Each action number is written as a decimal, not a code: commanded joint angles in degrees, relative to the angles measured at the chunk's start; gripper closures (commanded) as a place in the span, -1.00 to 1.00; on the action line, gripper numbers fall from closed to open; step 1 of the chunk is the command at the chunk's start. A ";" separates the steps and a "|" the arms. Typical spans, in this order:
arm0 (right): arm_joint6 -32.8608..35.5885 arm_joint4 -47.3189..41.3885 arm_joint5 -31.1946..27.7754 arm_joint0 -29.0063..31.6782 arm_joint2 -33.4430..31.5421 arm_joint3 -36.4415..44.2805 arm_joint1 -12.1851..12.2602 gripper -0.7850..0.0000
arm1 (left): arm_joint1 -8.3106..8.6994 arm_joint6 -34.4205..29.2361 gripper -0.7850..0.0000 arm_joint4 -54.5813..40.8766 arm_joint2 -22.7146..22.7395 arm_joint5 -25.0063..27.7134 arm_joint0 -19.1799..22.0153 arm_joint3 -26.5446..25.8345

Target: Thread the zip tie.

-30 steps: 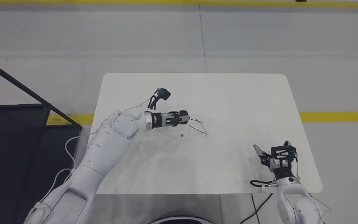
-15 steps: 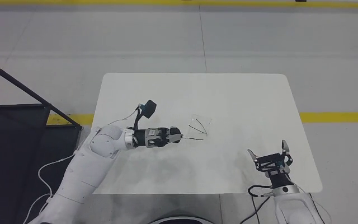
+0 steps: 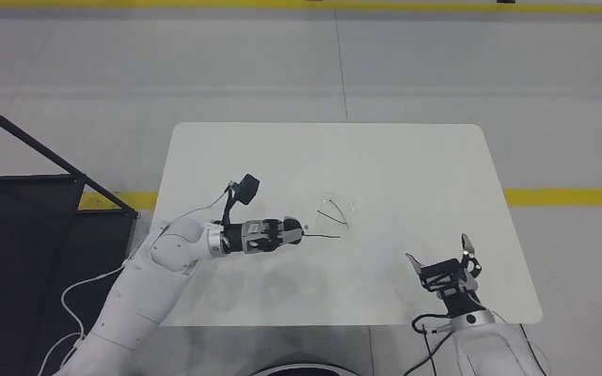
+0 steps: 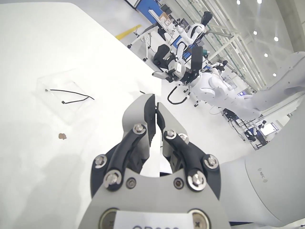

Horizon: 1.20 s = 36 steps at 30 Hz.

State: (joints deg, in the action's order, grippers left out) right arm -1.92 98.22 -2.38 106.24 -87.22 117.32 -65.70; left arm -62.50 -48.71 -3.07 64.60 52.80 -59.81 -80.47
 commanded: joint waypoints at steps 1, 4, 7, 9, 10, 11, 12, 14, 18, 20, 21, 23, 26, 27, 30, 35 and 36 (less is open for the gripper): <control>-1.53 -1.21 -5.61 -0.71 0.82 0.09 0.16 -1.00 | 0.17 -0.85 1.00 -1.41 0.00 1.05 0.48 1.03; -2.40 -5.81 -17.72 -3.12 1.91 -0.09 0.55 -1.00 | 0.48 -0.56 1.00 -3.64 -1.46 2.22 1.15 2.03; -0.04 -12.78 -26.56 -6.86 2.83 -1.42 0.69 -1.00 | 1.31 1.03 1.00 -5.23 -3.80 3.82 1.95 2.87; 2.96 -16.19 -31.25 -9.67 3.29 -2.45 0.82 -1.00 | 2.03 2.34 1.00 -7.36 -5.77 5.13 2.51 3.22; 3.99 -17.91 -30.99 -10.62 2.61 -2.67 0.82 -1.00 | 2.46 2.41 1.00 -8.24 -6.61 5.20 2.91 3.19; 4.07 -19.50 -30.00 -10.87 1.46 -2.54 0.82 -1.00 | 2.92 2.41 1.00 -9.22 -7.20 5.20 3.19 3.20; 4.07 -19.50 -30.00 -10.87 1.46 -2.54 0.82 -1.00 | 3.39 2.41 1.00 -9.95 -7.63 5.20 3.38 3.23; 4.07 -19.50 -30.00 -10.87 1.46 -2.54 0.82 -1.00 | 3.85 2.41 1.00 -10.44 -7.90 5.20 3.56 3.26; 4.07 -19.50 -30.00 -10.87 1.46 -2.54 0.82 -1.00 | 3.85 2.41 1.00 -10.44 -7.90 5.20 3.56 3.26; 4.07 -19.49 -30.03 -10.89 1.59 -2.50 0.82 -1.00 | 3.84 2.60 1.00 -10.35 -7.92 4.93 3.46 3.13; 4.33 -19.30 -30.77 -11.00 2.13 -2.47 0.84 -1.00 | 3.81 2.80 1.00 -10.00 -8.03 4.38 3.28 2.61; 5.09 -22.58 -35.37 -12.50 3.81 -3.92 0.89 -1.00 | 3.80 3.06 1.00 -9.50 -8.11 3.61 3.18 1.74; 11.43 -35.17 -47.07 -17.72 5.55 -10.39 1.24 -1.00 | 3.80 3.01 1.00 -10.11 -8.18 3.61 3.37 1.41; 14.52 -40.40 -49.48 -19.93 6.18 -12.79 1.36 -1.00 | 3.82 2.82 1.00 -10.48 -8.24 3.72 3.42 1.39; 23.26 -54.99 -54.66 -26.02 9.13 -18.56 1.78 -1.00 | 3.90 1.91 1.00 -11.22 -8.33 3.88 3.71 1.55; 33.45 -71.06 -54.36 -32.86 12.73 -24.41 2.87 -1.00 | 3.97 0.87 1.00 -10.56 -8.94 3.64 4.15 1.50; 34.43 -71.72 -51.11 -33.85 11.97 -24.68 3.06 -1.00 | 3.95 0.89 1.00 -9.92 -9.00 3.53 4.31 1.72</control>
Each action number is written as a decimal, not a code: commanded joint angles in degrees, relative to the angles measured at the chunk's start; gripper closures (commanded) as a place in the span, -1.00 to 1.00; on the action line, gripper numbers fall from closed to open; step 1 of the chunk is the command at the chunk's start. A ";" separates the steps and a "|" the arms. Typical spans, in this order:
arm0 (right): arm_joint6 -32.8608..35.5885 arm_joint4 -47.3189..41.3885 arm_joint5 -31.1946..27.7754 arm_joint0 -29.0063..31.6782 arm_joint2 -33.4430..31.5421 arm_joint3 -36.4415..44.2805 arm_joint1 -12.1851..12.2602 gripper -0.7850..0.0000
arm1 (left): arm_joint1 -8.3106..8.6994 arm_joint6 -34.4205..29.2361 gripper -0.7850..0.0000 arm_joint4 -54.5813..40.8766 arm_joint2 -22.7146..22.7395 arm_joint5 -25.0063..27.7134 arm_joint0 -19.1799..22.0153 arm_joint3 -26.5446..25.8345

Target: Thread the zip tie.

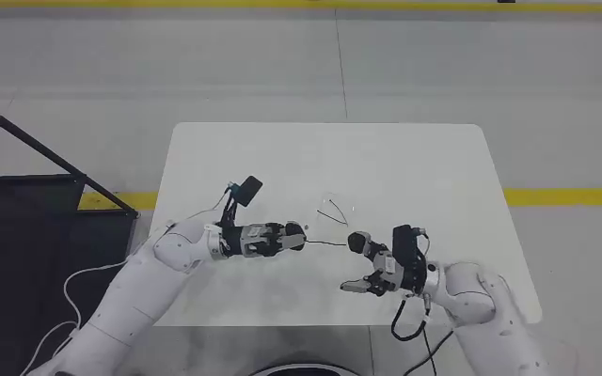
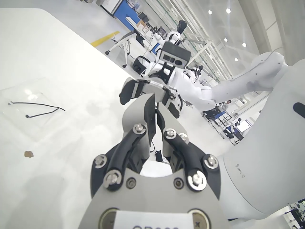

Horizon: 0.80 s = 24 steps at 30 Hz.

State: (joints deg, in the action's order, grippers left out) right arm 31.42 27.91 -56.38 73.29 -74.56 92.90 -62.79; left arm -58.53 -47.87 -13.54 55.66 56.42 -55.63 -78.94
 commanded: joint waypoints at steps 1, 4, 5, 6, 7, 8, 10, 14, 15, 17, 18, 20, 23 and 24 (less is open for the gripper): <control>1.09 -1.41 2.89 -0.90 -0.69 -0.27 0.14 -1.00 | -0.04 0.20 1.00 0.89 -0.07 -0.11 0.19 0.20; 1.09 -1.41 2.89 -0.90 -0.69 -0.27 0.14 -1.00 | -0.15 1.11 1.00 2.27 -0.21 -0.30 0.14 0.27; 1.09 -1.41 2.89 -0.90 -0.69 -0.27 0.14 -1.00 | -0.17 1.28 1.00 2.57 -0.26 -0.31 0.10 0.29; 1.09 -1.41 2.89 -0.90 -0.69 -0.27 0.14 -1.00 | -0.18 1.30 1.00 2.77 -0.36 -0.38 0.08 0.32; 1.09 -1.41 2.89 -0.90 -0.69 -0.27 0.14 -1.00 | -0.18 1.25 1.00 2.88 -0.42 -0.42 0.14 0.35; 1.09 -1.41 2.89 -0.90 -0.69 -0.27 0.14 -1.00 | -0.19 1.13 1.00 2.94 -0.50 -0.46 0.18 0.36; 1.15 -1.03 3.53 -0.65 -0.05 0.28 0.12 -1.00 | -0.22 0.83 1.00 2.82 -0.80 -0.49 0.40 0.31; 1.70 -3.46 5.41 -1.76 1.77 -0.33 0.05 -1.00 | -0.28 0.49 1.00 2.82 -1.30 -0.64 0.68 -0.01; 2.30 -4.40 5.36 -2.27 2.13 -0.75 0.09 -1.00 | -0.28 0.41 1.00 2.89 -1.38 -0.68 0.69 -0.05; 4.07 -5.88 4.78 -3.16 2.91 -1.35 0.22 -1.00 | -0.26 0.35 1.00 3.04 -1.40 -0.72 0.73 -0.03; 4.73 -6.77 4.59 -3.55 3.17 -1.58 0.30 -0.80 | -0.24 0.40 1.00 3.11 -1.37 -0.70 0.69 0.03; 6.15 -8.40 4.15 -4.22 3.66 -2.10 0.47 -0.41 | -0.19 0.41 1.00 3.04 -1.34 -0.62 0.59 0.15; 7.94 -10.04 4.29 -5.06 4.17 -2.67 0.72 0.18 | -0.13 0.42 1.00 3.03 -1.29 -0.53 0.51 0.23; 8.35 -10.47 4.49 -5.33 4.40 -2.87 0.77 0.24 | -0.13 0.52 1.00 2.89 -1.31 -0.50 0.46 0.28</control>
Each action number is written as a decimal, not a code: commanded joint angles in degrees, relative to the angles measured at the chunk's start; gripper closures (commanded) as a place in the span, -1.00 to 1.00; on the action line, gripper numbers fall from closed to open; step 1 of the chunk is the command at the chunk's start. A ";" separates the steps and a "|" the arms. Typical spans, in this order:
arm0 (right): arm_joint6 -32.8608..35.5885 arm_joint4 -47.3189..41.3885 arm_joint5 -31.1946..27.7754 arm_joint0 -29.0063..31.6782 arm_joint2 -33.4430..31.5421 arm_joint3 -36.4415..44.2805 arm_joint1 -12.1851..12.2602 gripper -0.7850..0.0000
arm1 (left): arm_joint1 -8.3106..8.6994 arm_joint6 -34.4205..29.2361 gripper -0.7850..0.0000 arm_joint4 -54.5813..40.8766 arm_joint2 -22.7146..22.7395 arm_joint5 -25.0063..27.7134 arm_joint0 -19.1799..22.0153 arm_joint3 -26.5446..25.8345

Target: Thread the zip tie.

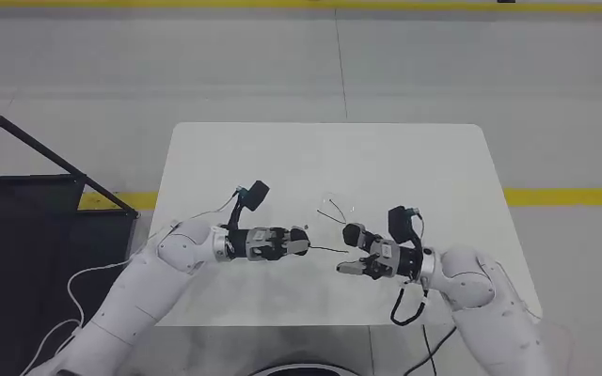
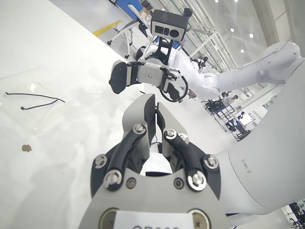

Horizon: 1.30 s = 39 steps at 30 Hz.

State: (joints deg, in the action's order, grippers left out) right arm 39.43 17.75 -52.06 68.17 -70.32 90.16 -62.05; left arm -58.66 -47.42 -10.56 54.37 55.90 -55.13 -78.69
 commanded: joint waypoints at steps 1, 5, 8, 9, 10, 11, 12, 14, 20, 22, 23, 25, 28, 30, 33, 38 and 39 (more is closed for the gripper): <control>0.66 -0.69 0.39 -0.47 0.41 -0.30 0.08 0.26 | 0.01 0.07 1.00 -0.12 -0.05 0.06 -0.05 0.07; 1.51 -1.55 0.89 -1.35 1.17 -0.74 0.24 0.22 | -0.01 0.07 1.00 -0.01 -0.26 0.11 0.09 0.22; 2.29 -2.42 0.48 -1.84 1.71 -1.08 0.40 0.28 | -0.02 0.05 1.00 -0.16 -0.44 0.21 0.19 0.32; 2.49 -2.62 0.44 -1.97 1.87 -1.13 0.45 0.31 | -0.02 0.09 1.00 -0.17 -0.47 0.17 0.21 0.41; 2.72 -2.70 0.36 -2.09 2.07 -1.10 0.50 0.37 | -0.03 0.14 1.00 -0.16 -0.50 0.13 0.24 0.47; 3.14 -3.04 -0.07 -2.22 2.43 -1.09 0.55 0.43 | -0.03 0.20 1.00 -0.13 -0.53 0.09 0.27 0.51; 3.45 -3.64 -0.53 -2.40 2.69 -1.25 0.60 0.47 | -0.04 0.26 1.00 -0.10 -0.56 0.05 0.29 0.56; 3.86 -4.36 -0.88 -2.78 2.87 -1.68 0.74 0.62 | -0.04 0.22 1.00 -0.08 -0.65 -0.11 0.35 0.58; 4.76 -5.70 -1.18 -3.48 3.55 -2.17 1.11 1.00 | -0.06 0.36 1.00 -0.14 -0.83 -0.26 0.50 0.76; 4.76 -6.05 -1.18 -3.66 3.64 -2.33 1.23 1.00 | -0.07 0.35 1.00 -0.19 -0.90 -0.27 0.57 0.80; 4.81 -6.13 -1.12 -3.74 3.71 -2.41 1.28 1.00 | -0.07 0.36 1.00 -0.20 -0.93 -0.28 0.60 0.81; 4.68 -6.67 -1.08 -3.83 3.93 -2.54 1.37 1.00 | -0.10 0.67 0.69 -0.37 -0.93 -0.37 0.67 0.89; 3.33 -7.83 -1.29 -3.84 4.13 -2.85 1.40 1.00 | -0.20 2.76 -1.00 -1.52 -0.45 -0.63 0.52 1.23; 1.72 -8.02 -1.34 -3.66 4.04 -3.20 1.38 1.00 | -0.28 4.45 -1.00 -2.19 0.00 -0.29 0.25 1.62; -1.73 -6.71 -0.61 -2.98 3.70 -2.97 1.27 1.00 | -0.47 6.56 -1.00 -3.56 0.15 0.43 -0.39 2.07; -7.69 -4.51 0.88 -1.52 3.75 -2.10 0.91 1.00 | -0.97 8.55 -1.00 -5.64 -0.31 2.10 -0.76 2.89; -9.30 -4.34 1.40 -1.27 3.59 -2.10 0.82 1.00 | -1.11 9.22 -1.00 -5.63 -0.31 2.10 -0.85 2.84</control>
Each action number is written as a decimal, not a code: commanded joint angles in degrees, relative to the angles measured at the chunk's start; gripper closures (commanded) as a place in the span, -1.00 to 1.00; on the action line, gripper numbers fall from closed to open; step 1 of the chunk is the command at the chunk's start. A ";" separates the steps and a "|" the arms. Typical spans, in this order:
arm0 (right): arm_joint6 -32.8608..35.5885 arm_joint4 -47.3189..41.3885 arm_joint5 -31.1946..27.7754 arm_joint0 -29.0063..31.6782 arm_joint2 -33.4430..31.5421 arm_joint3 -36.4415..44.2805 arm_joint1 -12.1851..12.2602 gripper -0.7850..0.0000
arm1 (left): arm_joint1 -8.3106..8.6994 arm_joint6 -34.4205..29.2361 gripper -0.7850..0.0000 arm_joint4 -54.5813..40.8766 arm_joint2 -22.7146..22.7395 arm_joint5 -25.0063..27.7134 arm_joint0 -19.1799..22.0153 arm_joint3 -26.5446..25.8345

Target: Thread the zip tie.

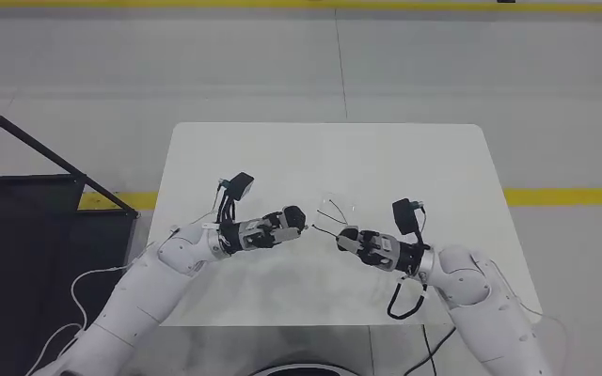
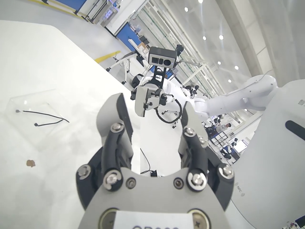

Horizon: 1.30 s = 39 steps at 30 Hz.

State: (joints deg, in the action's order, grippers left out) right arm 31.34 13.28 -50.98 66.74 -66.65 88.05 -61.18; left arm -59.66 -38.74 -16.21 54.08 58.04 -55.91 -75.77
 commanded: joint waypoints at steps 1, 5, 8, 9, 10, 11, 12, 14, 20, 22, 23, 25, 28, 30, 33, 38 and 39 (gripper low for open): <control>-2.71 0.54 0.75 0.47 -0.06 0.20 -0.17 1.00 | -0.27 1.17 -1.00 0.25 -0.11 -0.04 -0.21 -0.19; -6.61 0.47 0.87 1.12 1.13 0.12 -0.68 1.00 | -1.17 4.19 -0.58 2.65 -0.83 -0.04 -0.79 -0.56; -7.64 -0.59 -0.51 0.63 1.78 -1.09 -0.91 1.00 | -2.04 6.67 -0.73 5.93 -1.84 -0.04 -0.89 -0.59; -7.82 -0.84 -0.71 0.60 1.72 -1.43 -0.91 1.00 | -2.22 7.28 -1.00 6.54 -2.04 -0.04 -0.90 -0.52; -7.82 -0.84 -0.71 0.60 1.72 -1.43 -0.91 1.00 | -2.22 7.28 -1.00 6.54 -2.04 -0.04 -0.90 -0.52; -7.82 -0.84 -0.71 0.60 1.72 -1.43 -0.91 1.00 | -2.22 7.28 -1.00 6.54 -2.04 -0.04 -0.90 -0.52; -7.82 -0.84 -0.71 0.60 1.72 -1.43 -0.91 1.00 | -2.22 7.28 -1.00 6.54 -2.04 -0.04 -0.90 -0.52; -7.82 -0.84 -0.71 0.60 1.72 -1.43 -0.91 1.00 | -2.22 7.28 -1.00 6.54 -2.04 -0.04 -0.90 -0.52; -7.54 -0.92 0.08 0.82 2.23 -0.65 -0.98 1.00 | -2.28 7.93 -1.00 6.98 -1.95 -0.91 -1.19 -1.15; -8.06 -1.29 1.22 0.70 2.41 -0.61 -1.09 1.00 | -2.44 9.43 -1.00 9.02 -1.68 -2.56 -1.61 -2.23; -7.81 -1.55 1.34 0.46 2.75 -0.59 -1.16 1.00 | -2.63 11.06 -0.99 10.94 -1.49 -3.30 -1.91 -2.85; -7.65 -2.31 1.55 0.13 2.97 -1.04 -1.22 1.00 | -2.94 12.93 -0.52 13.15 -1.66 -3.87 -2.41 -3.53; -6.98 -3.08 1.66 -0.46 3.18 -1.56 -1.27 1.00 | -3.50 16.12 -0.15 17.77 -1.81 -4.67 -2.77 -4.07; -6.57 -3.79 1.63 -0.68 3.30 -2.01 -1.29 1.00 | -3.92 18.46 -0.03 20.30 -1.96 -4.75 -2.97 -4.19; -5.91 -4.71 1.99 -1.13 3.57 -2.62 -1.34 1.00 | -4.51 21.69 0.08 22.56 -2.12 -4.20 -3.20 -3.99; -4.96 -5.85 2.40 -1.75 3.92 -3.30 -1.42 1.00 | -5.28 26.52 0.18 25.88 -1.61 -3.13 -3.48 -3.38; -4.86 -6.09 2.49 -1.84 3.93 -3.41 -1.44 1.00 | -5.42 27.54 0.18 26.50 -1.44 -3.05 -3.65 -3.36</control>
State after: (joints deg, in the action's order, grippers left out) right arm 26.40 7.36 -48.56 64.96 -62.73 84.72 -62.61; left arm -64.98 -12.15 9.70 52.50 54.96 -59.43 -79.14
